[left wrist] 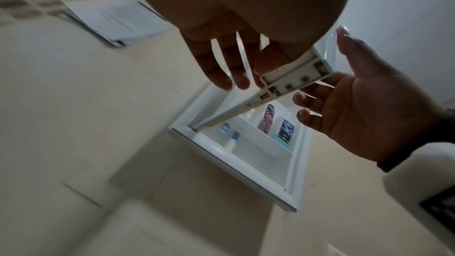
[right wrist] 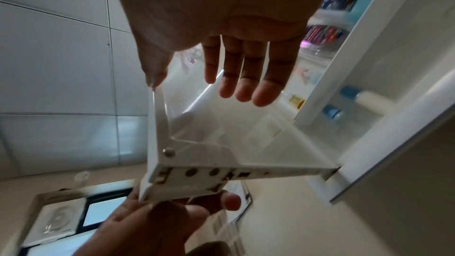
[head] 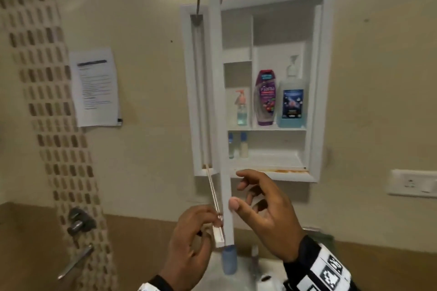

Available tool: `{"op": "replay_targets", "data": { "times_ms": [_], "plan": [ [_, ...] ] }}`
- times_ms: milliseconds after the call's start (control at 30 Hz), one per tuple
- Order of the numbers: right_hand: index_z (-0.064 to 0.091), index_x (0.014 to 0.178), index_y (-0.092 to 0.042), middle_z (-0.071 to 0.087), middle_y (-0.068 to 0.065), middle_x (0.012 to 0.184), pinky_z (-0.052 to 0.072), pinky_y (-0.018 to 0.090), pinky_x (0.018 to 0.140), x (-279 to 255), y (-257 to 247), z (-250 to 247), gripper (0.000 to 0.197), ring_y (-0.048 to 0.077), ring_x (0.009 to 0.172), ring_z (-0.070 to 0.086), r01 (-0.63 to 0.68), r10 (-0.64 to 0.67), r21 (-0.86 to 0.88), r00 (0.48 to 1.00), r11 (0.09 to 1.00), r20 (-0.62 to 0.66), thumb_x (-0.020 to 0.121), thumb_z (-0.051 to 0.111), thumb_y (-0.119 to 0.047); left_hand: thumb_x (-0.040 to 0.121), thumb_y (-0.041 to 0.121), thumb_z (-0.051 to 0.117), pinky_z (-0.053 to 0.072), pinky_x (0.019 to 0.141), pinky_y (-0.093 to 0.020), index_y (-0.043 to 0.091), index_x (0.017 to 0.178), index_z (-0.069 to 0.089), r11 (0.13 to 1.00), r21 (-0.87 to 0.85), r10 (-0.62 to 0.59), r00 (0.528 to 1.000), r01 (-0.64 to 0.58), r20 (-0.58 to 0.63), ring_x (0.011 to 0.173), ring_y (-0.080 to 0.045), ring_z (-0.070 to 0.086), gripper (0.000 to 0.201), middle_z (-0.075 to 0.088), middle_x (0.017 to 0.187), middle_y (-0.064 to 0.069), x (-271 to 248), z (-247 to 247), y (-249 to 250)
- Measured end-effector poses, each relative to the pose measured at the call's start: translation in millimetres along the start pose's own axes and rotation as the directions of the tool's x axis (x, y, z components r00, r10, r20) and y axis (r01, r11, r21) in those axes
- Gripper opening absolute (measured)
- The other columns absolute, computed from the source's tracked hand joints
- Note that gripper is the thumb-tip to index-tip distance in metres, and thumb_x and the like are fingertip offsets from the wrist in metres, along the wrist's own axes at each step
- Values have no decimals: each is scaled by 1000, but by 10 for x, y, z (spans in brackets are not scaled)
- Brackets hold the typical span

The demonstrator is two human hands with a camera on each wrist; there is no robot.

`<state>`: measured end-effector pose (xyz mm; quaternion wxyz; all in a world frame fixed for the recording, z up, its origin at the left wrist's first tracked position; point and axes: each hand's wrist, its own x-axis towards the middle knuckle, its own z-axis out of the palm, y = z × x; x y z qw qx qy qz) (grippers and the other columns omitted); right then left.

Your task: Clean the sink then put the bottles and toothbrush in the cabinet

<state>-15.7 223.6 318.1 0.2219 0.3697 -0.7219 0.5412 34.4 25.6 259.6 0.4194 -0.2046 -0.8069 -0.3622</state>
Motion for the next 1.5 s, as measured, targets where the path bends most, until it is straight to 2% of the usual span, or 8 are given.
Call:
{"op": "replay_targets", "data": {
  "times_ms": [200,367,500,633,1033,1233,1367,1500],
  "plan": [
    [58,111,-35,69,-12,95,54,24,72,-98,259,-577,31,11,86,65,-92,58,-185,981,978,-183,87,75,-29,80,10,57,43,101,-19,33,128,59,986,98,105,955,-137,277,121,-2,51,54,52,134,19,297,742,140],
    [41,132,-45,47,-10,123,43,14,78,58,774,-940,67,3,100,52,-343,209,-266,880,901,-426,79,80,-41,79,19,50,45,106,-28,36,145,43,971,216,19,929,-106,370,130,-8,44,68,39,149,12,588,1353,100],
    [21,148,-37,27,0,146,40,31,100,268,1154,-1133,99,20,133,33,-465,268,-310,818,829,-509,72,84,-45,78,23,49,42,109,-31,37,152,29,954,293,-62,909,-68,411,135,-14,40,77,27,156,9,794,1702,74],
    [14,151,-37,24,5,152,43,44,103,481,1497,-1251,105,28,136,29,-528,324,-331,798,782,-508,72,81,-51,77,19,50,41,110,-31,34,154,27,940,339,-99,912,-47,399,136,-17,39,81,26,157,5,922,1939,60],
    [55,126,-27,54,-1,121,54,42,90,778,2040,-1390,75,20,110,58,-580,458,-307,800,754,-388,68,72,-71,81,20,53,45,106,-36,30,158,7,841,541,-233,887,-23,399,136,-23,36,90,11,161,1,1086,2287,77],
    [51,131,-24,51,0,125,51,33,89,724,2041,-1383,74,19,110,58,-537,432,-251,822,805,-372,73,72,-66,78,20,53,48,99,-36,30,158,-4,834,552,-268,890,23,368,134,-22,37,99,0,165,3,1006,2363,129],
    [37,141,-29,41,8,138,43,42,101,615,2006,-1302,82,27,125,42,-476,355,-194,822,858,-446,76,70,-64,79,27,49,33,116,-39,24,158,-10,808,589,-313,865,25,392,146,-21,20,98,-5,166,2,927,2329,166],
    [40,141,-27,36,5,143,38,45,99,492,1641,-1141,68,26,127,37,-282,-1,-428,834,859,-552,83,69,-48,80,30,46,24,120,-39,23,158,-5,793,605,-339,875,68,346,148,-20,14,94,4,164,2,769,2105,138]
  ]
}}
